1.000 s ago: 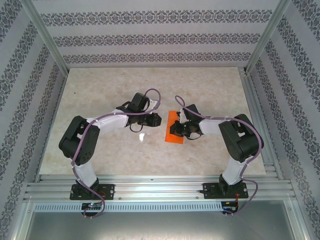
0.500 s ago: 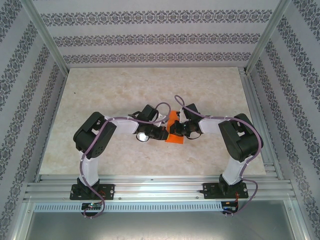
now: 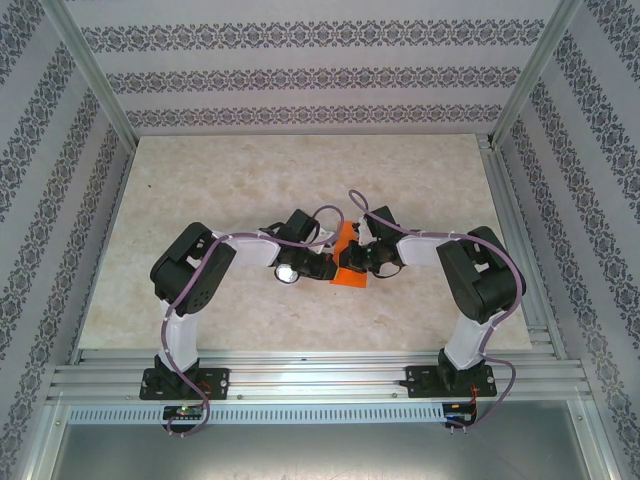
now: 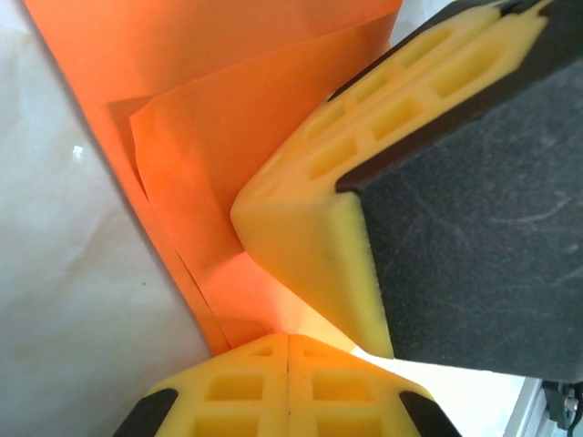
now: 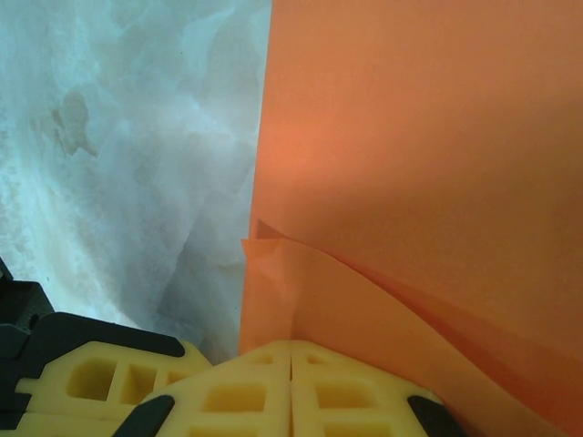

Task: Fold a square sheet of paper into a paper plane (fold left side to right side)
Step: Fold the triangle a second time at the center of the table.

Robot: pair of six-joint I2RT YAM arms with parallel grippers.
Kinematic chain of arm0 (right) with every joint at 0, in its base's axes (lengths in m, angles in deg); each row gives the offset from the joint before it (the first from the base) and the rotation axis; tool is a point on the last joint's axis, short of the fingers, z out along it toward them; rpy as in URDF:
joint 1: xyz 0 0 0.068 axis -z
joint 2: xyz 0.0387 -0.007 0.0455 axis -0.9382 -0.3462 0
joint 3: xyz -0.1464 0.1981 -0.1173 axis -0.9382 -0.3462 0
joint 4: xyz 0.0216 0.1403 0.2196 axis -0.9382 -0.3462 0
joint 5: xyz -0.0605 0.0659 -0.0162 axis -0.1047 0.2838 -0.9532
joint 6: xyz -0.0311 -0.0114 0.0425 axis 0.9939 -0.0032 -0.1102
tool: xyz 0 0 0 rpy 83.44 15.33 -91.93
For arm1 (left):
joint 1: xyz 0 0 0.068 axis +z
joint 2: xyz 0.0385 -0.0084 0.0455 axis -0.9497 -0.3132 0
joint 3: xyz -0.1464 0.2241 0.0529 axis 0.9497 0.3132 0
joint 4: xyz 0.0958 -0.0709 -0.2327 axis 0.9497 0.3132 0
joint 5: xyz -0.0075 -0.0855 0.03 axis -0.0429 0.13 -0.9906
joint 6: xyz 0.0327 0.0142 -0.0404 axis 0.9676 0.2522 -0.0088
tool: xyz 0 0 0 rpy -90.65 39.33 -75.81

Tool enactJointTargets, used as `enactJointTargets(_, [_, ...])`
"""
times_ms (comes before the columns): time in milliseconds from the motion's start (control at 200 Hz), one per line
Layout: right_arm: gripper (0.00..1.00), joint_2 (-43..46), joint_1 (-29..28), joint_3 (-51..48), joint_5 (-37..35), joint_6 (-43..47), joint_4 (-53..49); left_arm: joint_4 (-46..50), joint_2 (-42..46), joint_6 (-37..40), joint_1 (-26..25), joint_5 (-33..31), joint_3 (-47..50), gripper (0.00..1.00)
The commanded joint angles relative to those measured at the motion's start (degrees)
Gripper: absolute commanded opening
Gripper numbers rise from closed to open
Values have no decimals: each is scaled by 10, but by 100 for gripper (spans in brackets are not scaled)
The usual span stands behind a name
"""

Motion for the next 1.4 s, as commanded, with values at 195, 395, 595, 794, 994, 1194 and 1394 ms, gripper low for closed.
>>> enactJointTargets(195, [9, 55, 17, 32, -35, 43, -113, 79, -26, 42, -19, -100, 5, 0])
enactJointTargets(395, [6, 81, 33, 58, -1, 121, -228, 72, -27, 41, -21, -107, 7, 0])
enactJointTargets(595, [1, 26, 14, 95, 23, 130, -248, 75, -29, 43, -24, -119, 5, 0])
enactJointTargets(794, [1, -30, 1, 135, 12, 142, -267, 76, -28, 45, -28, -124, 4, 0])
enactJointTargets(994, [1, -61, 1, 162, -27, 172, -305, 79, -28, 46, -30, -131, 3, 0])
enactJointTargets(1194, [2, -83, 12, 174, -59, 193, -326, 83, -29, 48, -31, -135, 4, 0])
enactJointTargets(1394, [2, -91, 41, 190, -73, 216, -344, 85, -29, 49, -31, -138, 8, 0])
